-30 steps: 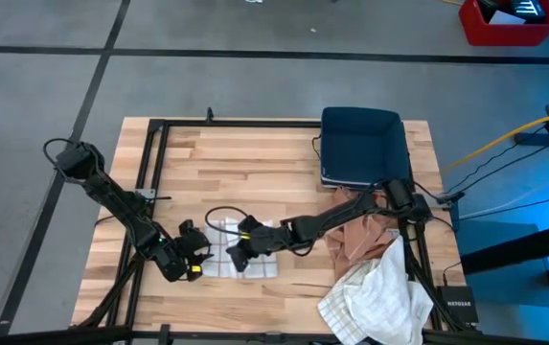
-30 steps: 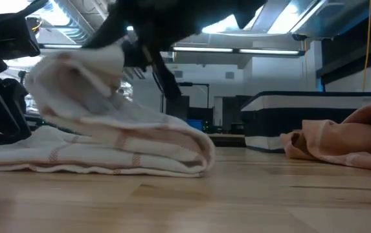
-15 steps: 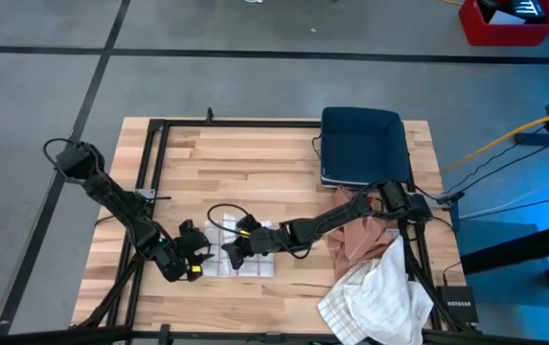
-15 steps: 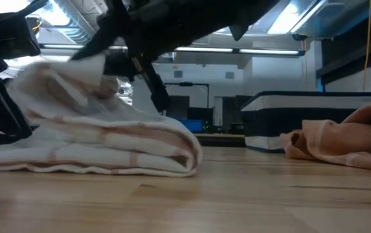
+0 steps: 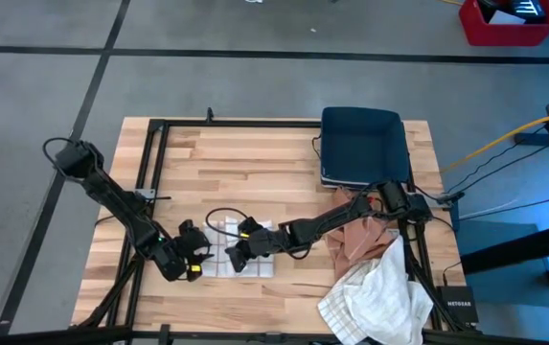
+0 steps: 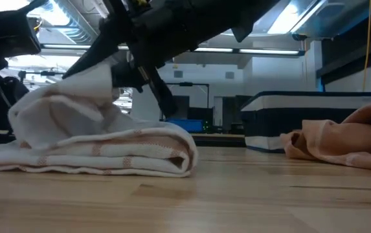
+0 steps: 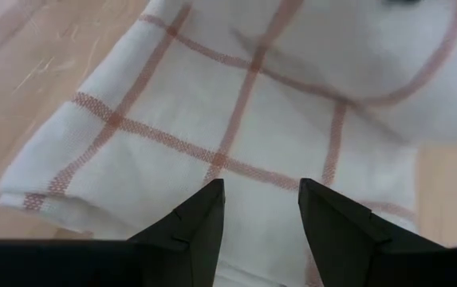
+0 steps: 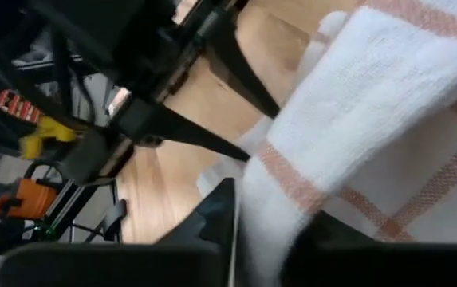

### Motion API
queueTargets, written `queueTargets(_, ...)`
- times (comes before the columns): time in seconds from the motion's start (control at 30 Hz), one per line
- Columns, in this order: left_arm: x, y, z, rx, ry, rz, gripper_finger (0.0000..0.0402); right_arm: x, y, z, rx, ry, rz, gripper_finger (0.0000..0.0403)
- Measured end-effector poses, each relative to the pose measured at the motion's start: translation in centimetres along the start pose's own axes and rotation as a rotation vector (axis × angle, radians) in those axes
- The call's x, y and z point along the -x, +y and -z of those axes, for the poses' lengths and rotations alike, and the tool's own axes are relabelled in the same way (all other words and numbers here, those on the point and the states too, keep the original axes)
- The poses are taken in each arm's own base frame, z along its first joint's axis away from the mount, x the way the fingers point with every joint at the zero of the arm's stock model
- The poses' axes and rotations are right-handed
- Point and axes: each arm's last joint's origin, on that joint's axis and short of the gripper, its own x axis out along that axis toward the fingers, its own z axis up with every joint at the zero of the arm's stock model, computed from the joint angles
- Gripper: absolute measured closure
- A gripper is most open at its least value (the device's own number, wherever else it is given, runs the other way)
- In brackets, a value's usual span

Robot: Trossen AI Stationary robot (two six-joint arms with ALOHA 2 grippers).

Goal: Fold towel
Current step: Fold the brown striped towel on the table

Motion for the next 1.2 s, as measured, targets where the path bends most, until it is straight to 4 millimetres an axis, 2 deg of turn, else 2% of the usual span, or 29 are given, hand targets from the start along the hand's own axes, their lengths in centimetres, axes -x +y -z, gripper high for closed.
queueTargets(0.13,1.6,-0.3,-1.3,-0.004,0.073,0.027,0.0247,0.0,0.1,-0.2,-0.010,-0.055,0.009,0.0276)
queueTargets(0.3,5.6,0.0,-4.2,-0.018,0.164,-0.007,0.0247,0.0,0.0,-0.6,0.001,-0.088,0.019,0.0226)
queueTargets(0.5,9.8,0.8,-7.4,-0.026,0.088,0.088,0.0247,0.0,0.5,-0.9,0.062,-0.106,-0.039,0.0206)
queueTargets(0.67,10.8,1.4,-8.4,0.010,-0.051,0.088,0.0247,0.0,0.7,-1.0,0.149,-0.077,-0.070,0.0205)
queueTargets(0.8,9.9,0.9,-8.0,0.032,-0.100,0.100,0.0247,0.9,0.8,-1.1,0.293,-0.010,-0.027,0.0205)
queueTargets(0.9,8.4,0.1,-7.4,0.032,-0.134,0.135,0.0247,2.9,2.0,-2.1,0.432,0.016,-0.003,0.0205)
queueTargets(1.0,6.4,-0.6,-7.0,0.027,-0.165,0.142,0.0247,4.6,2.8,-2.0,0.625,0.080,0.047,0.0205)
queueTargets(1.1,3.9,-0.6,-6.4,0.018,-0.145,0.063,0.0247,4.7,1.8,-0.7,0.786,0.109,0.121,0.0205)
queueTargets(1.2,1.0,0.5,-5.6,-0.023,-0.086,-0.080,0.0247,3.8,-0.3,0.8,0.853,0.077,0.039,0.0205)
